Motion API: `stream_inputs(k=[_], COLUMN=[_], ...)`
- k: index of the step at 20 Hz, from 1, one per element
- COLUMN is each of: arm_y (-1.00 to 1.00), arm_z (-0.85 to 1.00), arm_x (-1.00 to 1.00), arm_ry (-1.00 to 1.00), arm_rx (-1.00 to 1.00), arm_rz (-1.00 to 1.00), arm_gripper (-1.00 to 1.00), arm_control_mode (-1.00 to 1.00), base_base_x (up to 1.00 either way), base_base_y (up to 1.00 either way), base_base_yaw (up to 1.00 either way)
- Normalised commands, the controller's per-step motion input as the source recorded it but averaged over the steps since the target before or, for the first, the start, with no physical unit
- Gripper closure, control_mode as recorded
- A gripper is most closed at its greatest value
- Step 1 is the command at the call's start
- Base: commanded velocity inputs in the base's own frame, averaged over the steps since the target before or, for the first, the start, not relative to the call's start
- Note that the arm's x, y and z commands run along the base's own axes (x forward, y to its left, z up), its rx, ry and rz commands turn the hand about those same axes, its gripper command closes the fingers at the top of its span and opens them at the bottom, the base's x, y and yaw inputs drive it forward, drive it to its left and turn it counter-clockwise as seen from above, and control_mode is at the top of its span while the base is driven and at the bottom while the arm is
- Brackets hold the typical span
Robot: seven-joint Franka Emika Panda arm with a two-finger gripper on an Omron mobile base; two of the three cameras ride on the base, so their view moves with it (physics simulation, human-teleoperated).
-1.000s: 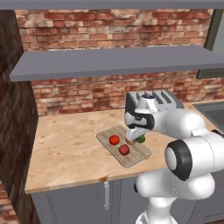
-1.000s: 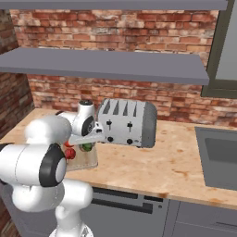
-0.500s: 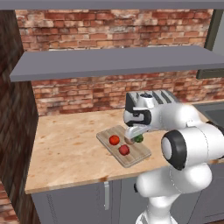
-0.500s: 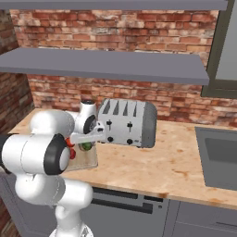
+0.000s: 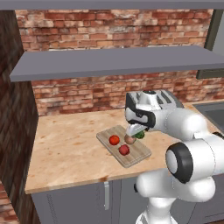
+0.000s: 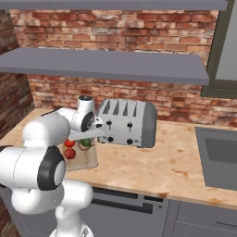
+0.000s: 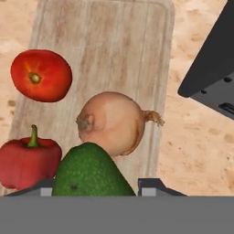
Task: Place the avocado, onion, tomato, and bell pepper on the cutting board.
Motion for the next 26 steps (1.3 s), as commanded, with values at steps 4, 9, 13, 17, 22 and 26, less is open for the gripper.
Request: stream_inputs(k=[4,9,13,17,22,26], arm_y=[0.00,0.00,0.00,-0.03,-0.05,-0.01], arm_z=[0.13,-0.07,-0.04,-0.13,-0.31,-0.20], arm_x=[-0.48,-0.28,-0.10,0.00,0.00,0.00], arm_ry=[-0.16,0.00,0.00,0.00,0.04,0.03], arm_rx=[0.00,0.00,0.00,0.00,0.00,0.00], arm_rz=[0.00,0.00,0.00,0.00,0.00,0.00], arm_gripper=[1.00,1.00,1.00,1.00,1.00,1.00], arm_control_mode=[-1.00,-1.00,-1.00,-1.00,-1.00,-1.00], base_base_x=[0.00,0.00,0.00,0.00,0.00,0.00], base_base_y=[0.00,0.00,0.00,0.00,0.00,0.00], base_base_yaw=[0.00,0.00,0.00,0.00,0.00,0.00])
